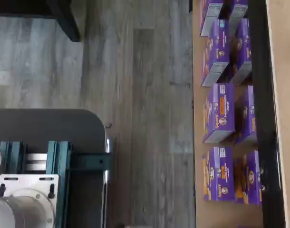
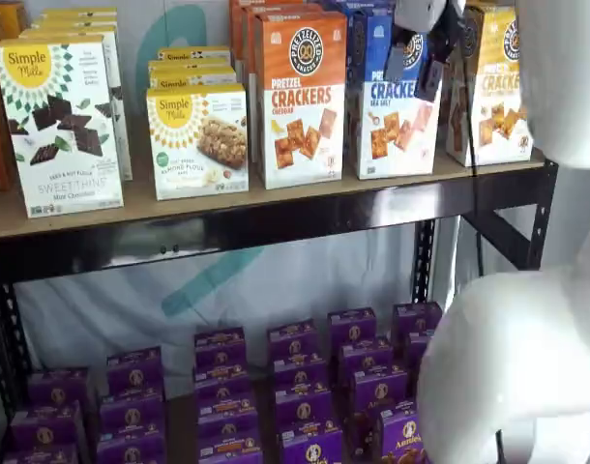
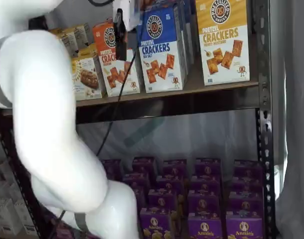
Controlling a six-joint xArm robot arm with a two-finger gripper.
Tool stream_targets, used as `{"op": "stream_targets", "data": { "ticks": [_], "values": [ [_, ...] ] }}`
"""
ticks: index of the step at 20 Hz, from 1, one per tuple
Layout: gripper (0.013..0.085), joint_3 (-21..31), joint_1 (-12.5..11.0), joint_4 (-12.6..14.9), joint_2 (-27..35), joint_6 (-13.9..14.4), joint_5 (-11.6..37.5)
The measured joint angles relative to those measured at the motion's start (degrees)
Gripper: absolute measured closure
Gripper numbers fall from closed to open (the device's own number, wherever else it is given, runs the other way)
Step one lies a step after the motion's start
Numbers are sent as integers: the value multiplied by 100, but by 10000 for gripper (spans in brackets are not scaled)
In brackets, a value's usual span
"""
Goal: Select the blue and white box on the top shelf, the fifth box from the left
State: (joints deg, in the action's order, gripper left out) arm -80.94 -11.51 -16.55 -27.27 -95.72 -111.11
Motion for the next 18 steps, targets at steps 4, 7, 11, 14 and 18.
{"op": "stream_targets", "data": {
  "ticks": [4,7,11,14,18],
  "values": [
    [130,294,88,71,-189,31,344],
    [130,480,111,59,-294,38,510],
    [130,688,2,-125,-473,-17,801],
    [130,686,-127,-262,-516,-85,858],
    [130,454,-453,-670,-424,-198,597]
  ]
}}
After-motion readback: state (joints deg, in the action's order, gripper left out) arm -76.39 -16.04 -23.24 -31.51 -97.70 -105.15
